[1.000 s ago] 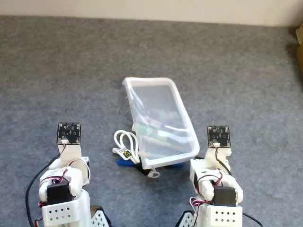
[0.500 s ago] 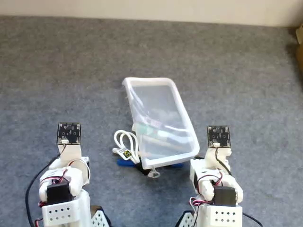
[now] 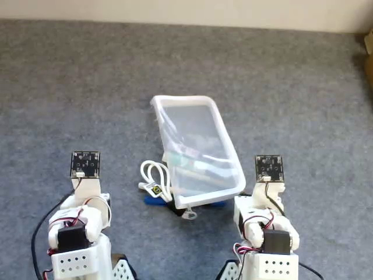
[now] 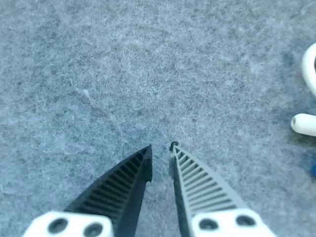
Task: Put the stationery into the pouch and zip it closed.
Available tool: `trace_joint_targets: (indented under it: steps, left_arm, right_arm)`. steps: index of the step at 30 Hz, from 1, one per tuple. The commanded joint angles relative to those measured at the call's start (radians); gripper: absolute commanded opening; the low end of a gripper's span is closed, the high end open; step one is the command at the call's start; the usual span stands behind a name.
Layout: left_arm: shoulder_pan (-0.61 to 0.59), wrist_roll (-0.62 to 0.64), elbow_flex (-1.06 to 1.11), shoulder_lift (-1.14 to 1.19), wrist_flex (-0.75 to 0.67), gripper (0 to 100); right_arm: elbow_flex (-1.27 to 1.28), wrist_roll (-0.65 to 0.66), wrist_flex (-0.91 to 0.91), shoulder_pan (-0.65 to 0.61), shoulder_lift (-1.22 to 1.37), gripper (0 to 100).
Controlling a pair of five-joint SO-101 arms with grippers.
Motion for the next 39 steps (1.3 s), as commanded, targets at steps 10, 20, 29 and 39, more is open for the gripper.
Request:
trace_joint_targets:
  steps: [10,20,29,39]
  left_arm:
    - [0.216,-0.012,0.001,-0.008,-0.058,8]
    - [0.128,-0.011,-0.007,-0.008,-0.209,7]
    - [0.042,-0.011,-0.03,-0.008,-0.204,8]
    - [0.047,-0.011,-0.021,-0.008,-0.21,8]
  right_arm:
    - [0.12,0.002,0.005,0.01,-0.008,0.5]
    - [-0.031,-0.006,0.007,0.025,-0.008,0.5]
    - [-0.305,-0.112,0.113,-0.061,-0.005,0.5]
    - [-0.441,-0.166,0.176,-0.232,0.151,0.5]
